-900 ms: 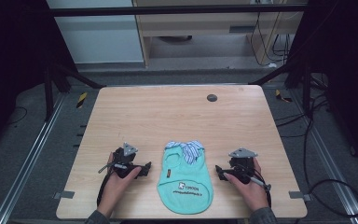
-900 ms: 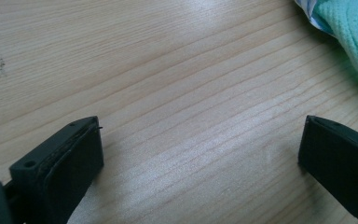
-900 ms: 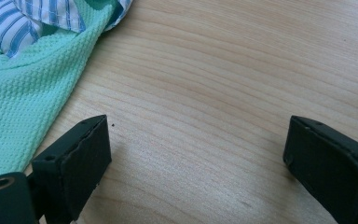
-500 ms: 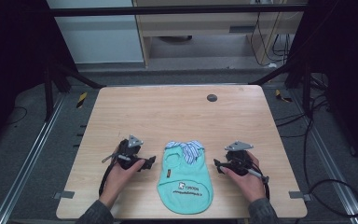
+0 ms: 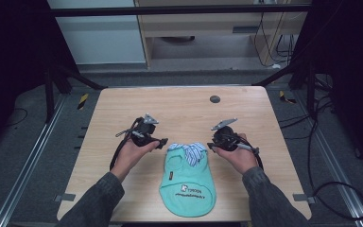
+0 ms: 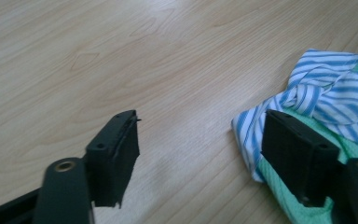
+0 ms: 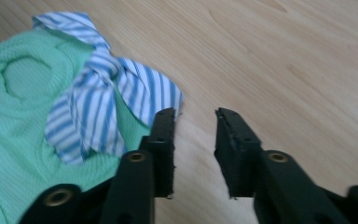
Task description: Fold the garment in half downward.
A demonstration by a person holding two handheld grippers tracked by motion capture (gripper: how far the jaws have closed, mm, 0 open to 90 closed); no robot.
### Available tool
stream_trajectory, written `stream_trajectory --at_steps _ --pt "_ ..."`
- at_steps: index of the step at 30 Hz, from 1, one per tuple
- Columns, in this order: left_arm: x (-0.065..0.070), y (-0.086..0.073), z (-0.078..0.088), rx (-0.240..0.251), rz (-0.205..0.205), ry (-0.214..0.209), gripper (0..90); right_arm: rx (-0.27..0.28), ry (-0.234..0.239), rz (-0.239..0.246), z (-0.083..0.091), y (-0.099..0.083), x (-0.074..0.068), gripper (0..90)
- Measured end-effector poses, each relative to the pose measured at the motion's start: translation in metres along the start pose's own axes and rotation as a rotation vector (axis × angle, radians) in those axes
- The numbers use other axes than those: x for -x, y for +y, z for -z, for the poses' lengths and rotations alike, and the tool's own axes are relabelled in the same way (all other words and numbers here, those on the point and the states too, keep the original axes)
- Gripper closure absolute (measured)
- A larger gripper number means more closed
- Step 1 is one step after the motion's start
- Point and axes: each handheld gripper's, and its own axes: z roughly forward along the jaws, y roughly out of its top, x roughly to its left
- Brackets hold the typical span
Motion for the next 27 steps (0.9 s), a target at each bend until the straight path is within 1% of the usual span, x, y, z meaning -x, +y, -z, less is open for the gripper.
stream_trajectory --at_steps 1,2,3,5,6,7,9,10,11,12,13,14,15,17,19,21,22,24,25,27 --pt "0.001 0.003 -0.002 -0.003 -0.006 -0.01 31.4 -0.003 0.01 0.002 -0.002 0.005 -0.001 74.2" --pt "0.002 0.005 -0.003 -0.008 -0.003 -0.021 32.9 -0.006 0.018 0.014 -0.004 0.009 -0.002 76.5" --pt "0.003 0.007 -0.005 -0.007 0.003 -0.039 36.2 -0.009 0.021 0.022 -0.005 0.013 -0.002 78.5" --pt "0.004 0.009 -0.009 -0.023 -0.008 -0.03 41.7 -0.019 0.023 0.028 -0.008 0.019 -0.004 81.9" --pt "0.004 0.009 -0.011 -0.031 -0.008 -0.033 47.7 -0.022 0.028 0.028 -0.011 0.022 -0.005 84.3" --pt "0.003 0.01 -0.012 -0.034 -0.004 -0.037 48.8 -0.027 0.031 0.025 -0.012 0.022 -0.005 84.7" --pt "0.002 0.01 -0.014 -0.038 0.013 -0.055 52.1 -0.038 0.054 -0.008 -0.015 0.024 -0.004 84.8" --pt "0.001 0.011 -0.015 -0.038 0.013 -0.045 54.9 -0.042 0.052 -0.005 -0.016 0.025 -0.003 85.2" --pt "0.001 0.012 -0.016 -0.047 0.004 -0.045 56.8 -0.043 0.05 -0.002 -0.018 0.025 -0.002 85.7" --pt "0.001 0.013 -0.017 -0.047 0.012 -0.048 57.9 -0.047 0.05 0.0 -0.019 0.026 -0.002 86.0" --pt "0.001 0.013 -0.018 -0.056 0.01 -0.062 59.8 -0.043 0.049 0.001 -0.02 0.026 -0.001 86.5" --pt "0.001 0.013 -0.018 -0.056 0.01 -0.062 61.5 -0.043 0.049 0.001 -0.02 0.026 -0.001 86.5" --pt "0.002 0.014 -0.019 -0.053 0.011 -0.073 61.5 -0.042 0.047 -0.009 -0.021 0.027 -0.001 86.7" --pt "0.005 0.015 -0.021 -0.062 0.006 -0.081 62.7 -0.041 0.048 -0.007 -0.023 0.027 -0.001 85.4" --pt "0.008 0.017 -0.025 -0.087 -0.012 -0.085 63.6 -0.052 0.06 -0.017 -0.025 0.026 -0.002 84.0" --pt "0.01 0.019 -0.028 -0.111 -0.011 -0.091 62.8 -0.068 0.051 -0.014 -0.028 0.027 -0.003 80.3" --pt "0.011 0.02 -0.03 -0.122 -0.019 -0.089 62.8 -0.068 0.051 -0.014 -0.028 0.027 -0.003 80.3" --pt "0.012 0.02 -0.032 -0.124 -0.019 -0.082 60.1 -0.068 0.059 -0.031 -0.03 0.027 -0.004 76.8" --pt "0.013 0.018 -0.034 -0.11 -0.007 -0.08 59.0 -0.065 0.065 -0.046 -0.032 0.026 -0.004 72.9" --pt "0.013 0.016 -0.034 -0.108 -0.002 -0.081 58.9 -0.062 0.065 -0.056 -0.033 0.026 -0.005 72.8"
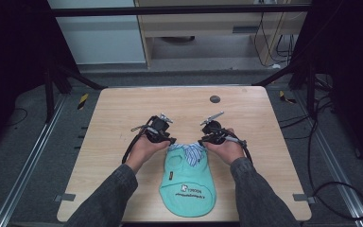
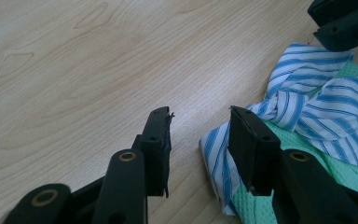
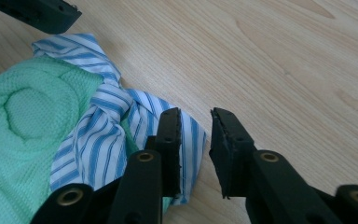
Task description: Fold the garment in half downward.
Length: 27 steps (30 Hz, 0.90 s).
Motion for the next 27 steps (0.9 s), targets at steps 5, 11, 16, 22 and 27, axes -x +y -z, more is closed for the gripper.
stream_trajectory --at_steps 5,11,16,22,27 --pt "-0.001 -0.005 -0.005 0.002 0.016 0.005 56.8 0.001 -0.001 -0.015 -0.007 -0.004 0.0 69.5" --pt "0.002 -0.009 -0.011 -0.005 0.021 0.001 52.4 0.004 0.003 -0.03 -0.013 -0.006 -0.001 65.9" --pt "0.001 -0.012 -0.017 -0.02 0.03 -0.006 52.0 -0.005 0.005 -0.033 -0.018 -0.009 -0.002 64.2" --pt "0.001 -0.014 -0.02 -0.028 0.039 -0.009 50.1 -0.008 0.003 -0.032 -0.02 -0.011 -0.003 61.2" --pt "0.001 -0.014 -0.021 -0.035 0.038 -0.016 50.4 -0.01 0.006 -0.033 -0.02 -0.011 -0.003 60.8"
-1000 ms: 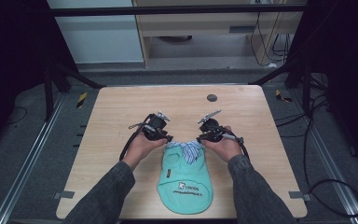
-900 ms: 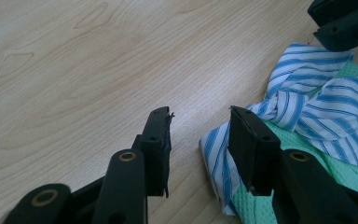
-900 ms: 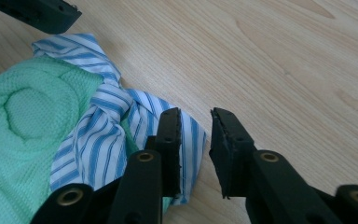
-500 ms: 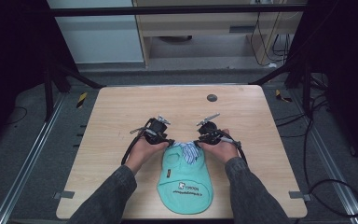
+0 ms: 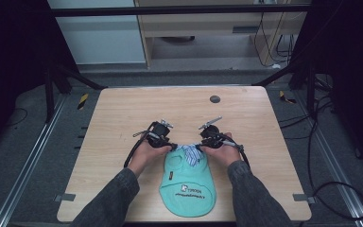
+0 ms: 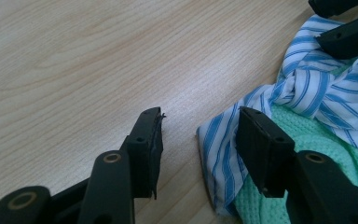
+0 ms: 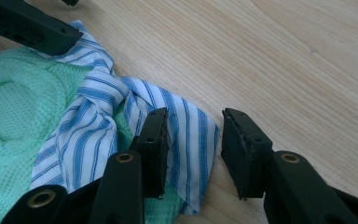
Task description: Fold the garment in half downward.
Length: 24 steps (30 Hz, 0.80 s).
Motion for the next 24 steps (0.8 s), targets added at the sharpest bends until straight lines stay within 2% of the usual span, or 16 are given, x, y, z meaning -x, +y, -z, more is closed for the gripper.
stream_trajectory --at_steps 6,9,11,12,14,15,19,24 --pt "0.0 -0.002 -0.002 -0.007 0.001 -0.014 52.8 -0.006 0.003 0.004 -0.001 -0.001 -0.001 61.2" --pt "0.001 -0.003 -0.002 -0.007 -0.006 -0.026 57.2 -0.006 0.008 0.013 -0.001 -0.001 -0.002 65.4" --pt "0.004 -0.003 -0.002 -0.008 -0.015 -0.043 64.2 -0.01 0.017 0.024 -0.001 -0.001 -0.003 70.7" --pt "0.005 -0.004 -0.002 -0.008 -0.025 -0.057 70.6 -0.015 0.03 0.025 -0.001 -0.001 -0.005 76.8" --pt "0.005 -0.004 -0.002 -0.004 -0.024 -0.064 73.5 -0.017 0.037 0.03 -0.001 -0.001 -0.006 78.9" --pt "0.006 -0.005 -0.002 0.002 -0.024 -0.068 78.8 -0.022 0.046 0.03 -0.001 0.0 -0.006 82.3" --pt "0.008 -0.004 0.0 0.001 -0.056 -0.059 83.5 -0.022 0.054 0.028 0.0 0.0 -0.005 83.4" --pt "0.009 0.001 0.007 0.032 -0.064 -0.062 85.1 -0.012 0.052 0.058 0.009 0.003 -0.005 83.8"
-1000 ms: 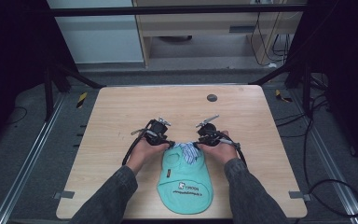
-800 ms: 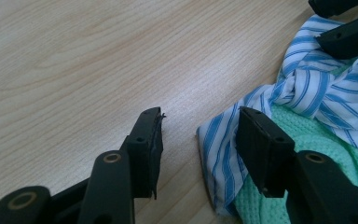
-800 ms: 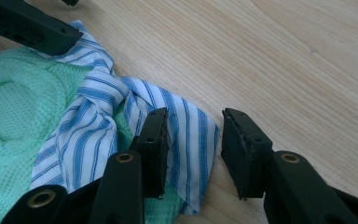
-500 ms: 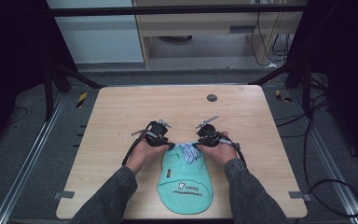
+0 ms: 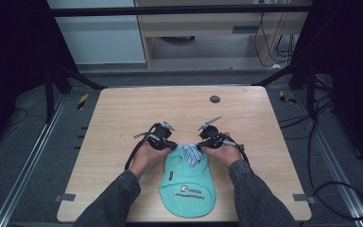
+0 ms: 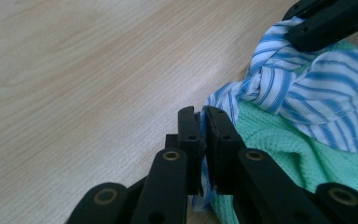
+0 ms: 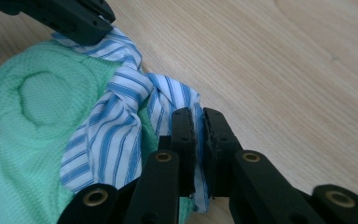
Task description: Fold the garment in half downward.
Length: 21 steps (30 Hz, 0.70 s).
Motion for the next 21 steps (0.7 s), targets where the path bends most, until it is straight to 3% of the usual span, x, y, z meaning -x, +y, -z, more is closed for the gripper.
stream_trajectory --at_steps 15,21 --pt "0.008 0.017 0.031 0.066 -0.081 0.018 85.4 0.097 0.0 0.072 0.038 0.004 -0.006 84.1" --pt "0.008 0.02 0.043 0.099 -0.087 0.021 85.7 0.126 -0.016 0.096 0.045 0.006 -0.007 84.7"
